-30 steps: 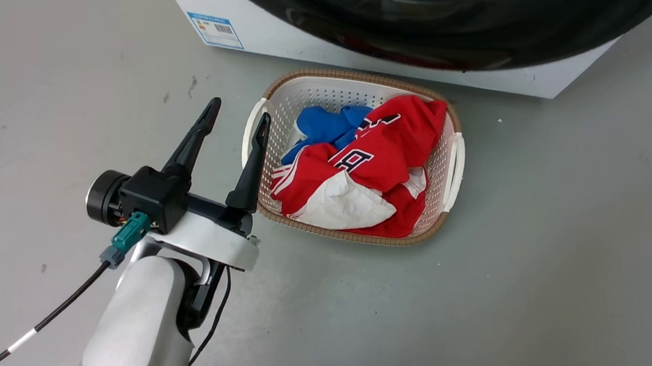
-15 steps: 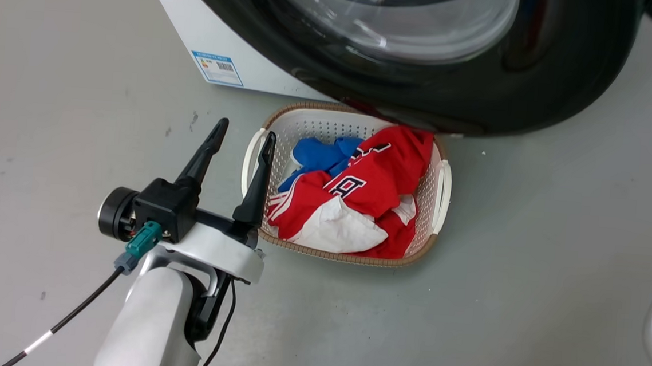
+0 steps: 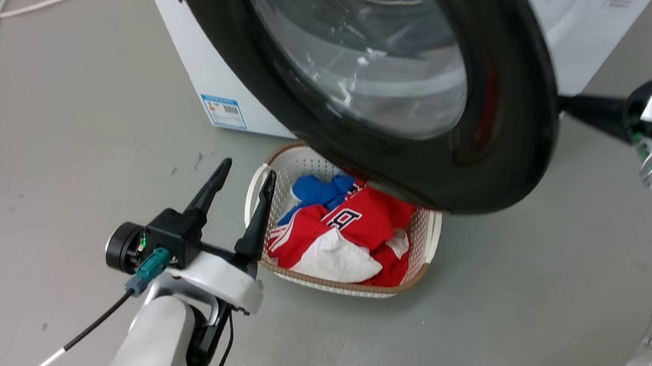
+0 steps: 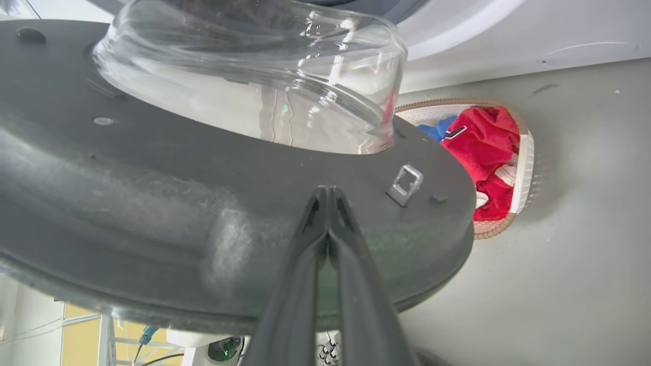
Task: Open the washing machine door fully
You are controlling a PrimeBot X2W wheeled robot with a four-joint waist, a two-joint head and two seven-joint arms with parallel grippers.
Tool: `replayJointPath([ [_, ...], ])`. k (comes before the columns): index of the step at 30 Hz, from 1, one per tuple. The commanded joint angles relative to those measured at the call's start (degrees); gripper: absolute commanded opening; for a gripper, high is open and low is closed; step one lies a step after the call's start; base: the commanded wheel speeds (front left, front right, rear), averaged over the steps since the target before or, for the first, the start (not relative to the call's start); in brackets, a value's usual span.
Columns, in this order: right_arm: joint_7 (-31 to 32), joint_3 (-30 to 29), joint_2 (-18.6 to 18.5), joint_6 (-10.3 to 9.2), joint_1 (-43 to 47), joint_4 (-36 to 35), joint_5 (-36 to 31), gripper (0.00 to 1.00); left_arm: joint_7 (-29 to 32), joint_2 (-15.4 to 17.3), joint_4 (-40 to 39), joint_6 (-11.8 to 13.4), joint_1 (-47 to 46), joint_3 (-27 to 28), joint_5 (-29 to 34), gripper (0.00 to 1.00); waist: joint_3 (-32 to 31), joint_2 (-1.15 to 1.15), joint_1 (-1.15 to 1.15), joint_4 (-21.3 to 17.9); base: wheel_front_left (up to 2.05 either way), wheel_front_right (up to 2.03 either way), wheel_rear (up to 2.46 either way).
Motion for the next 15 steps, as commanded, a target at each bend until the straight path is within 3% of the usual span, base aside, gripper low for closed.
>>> replayJointPath([
  [1,0.47,0.67,0.48,0.02,1.69,-0.22,1.03,0.00,-0.14,0.08,0.18,0.01,0.85,0.00,0.05,1.00,-1.21,0.00,0.00,0.24,0.00,0.00,0.00],
  [15,0.33,14.44,0.48,0.02,17.94,-5.46,14.78,0.00,-0.14,-0.37,2.57,0.32,6.12,-0.72,-0.25,1.00,-9.40,0.00,0.00,3.18,0.00,0.00,0.00],
])
